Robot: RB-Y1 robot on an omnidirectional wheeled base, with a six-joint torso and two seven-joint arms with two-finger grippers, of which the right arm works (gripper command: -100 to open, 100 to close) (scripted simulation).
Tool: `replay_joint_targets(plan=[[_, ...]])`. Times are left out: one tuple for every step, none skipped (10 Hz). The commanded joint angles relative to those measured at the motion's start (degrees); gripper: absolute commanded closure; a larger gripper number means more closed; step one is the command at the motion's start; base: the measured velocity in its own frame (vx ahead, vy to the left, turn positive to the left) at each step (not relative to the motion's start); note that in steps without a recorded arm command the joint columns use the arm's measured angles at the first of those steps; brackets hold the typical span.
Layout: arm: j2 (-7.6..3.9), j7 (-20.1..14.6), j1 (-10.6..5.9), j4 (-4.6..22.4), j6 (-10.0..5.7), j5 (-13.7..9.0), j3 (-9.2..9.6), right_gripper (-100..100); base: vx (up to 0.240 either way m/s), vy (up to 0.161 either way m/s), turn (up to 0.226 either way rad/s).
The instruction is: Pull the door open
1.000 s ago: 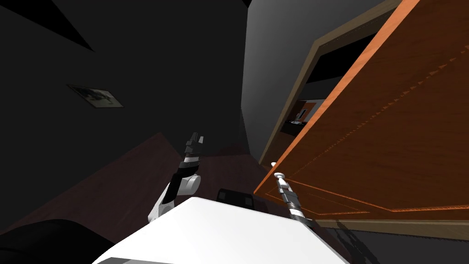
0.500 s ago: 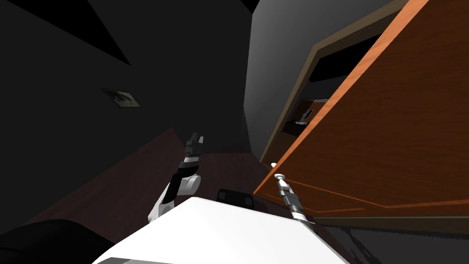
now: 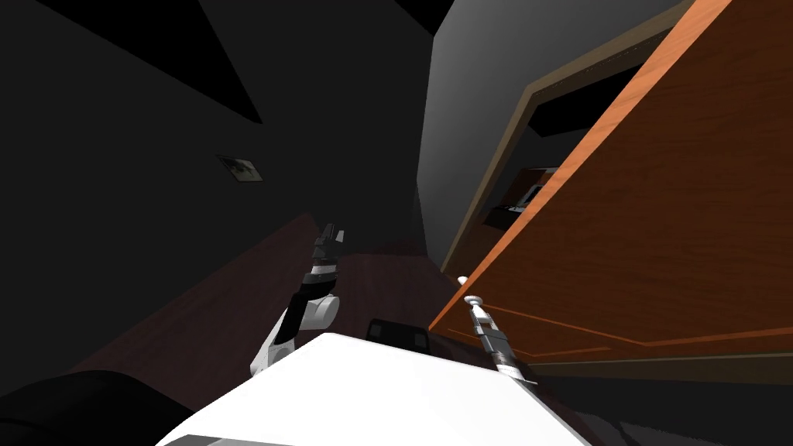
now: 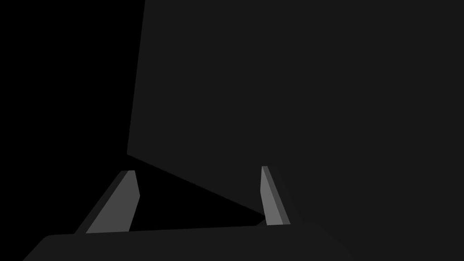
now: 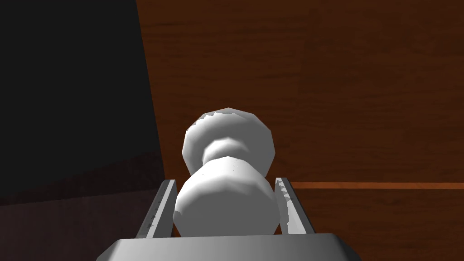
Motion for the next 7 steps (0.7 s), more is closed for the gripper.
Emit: replay_joint_targets(plan=[[-0.41,-0.7,0.08,0.6,-1.06,0.3,0.38,100,-0.193,-0.044,0.131],[-0.59,-1.0,0.13,0.8,-1.42,0.4,0.56,100,-0.177,-0.032,0.098],[-0.78,-1.2,0.18,0.9,-1.77,0.6,0.74,100,-0.175,-0.021,0.073],[-0.67,-1.0,0.03,0.8,-1.36,0.5,0.65,100,-0.077,-0.010,0.017],[-0.95,-1.6,0.05,1.6,-2.21,0.8,1.10,100,-0.126,-0.021,0.135],[-1.03,-1.7,0.04,1.8,-2.43,0.9,1.20,100,-0.207,-0.038,0.141],[-1.20,-2.0,0.02,2.1,-2.95,1.1,1.41,100,-0.172,-0.052,0.102]])
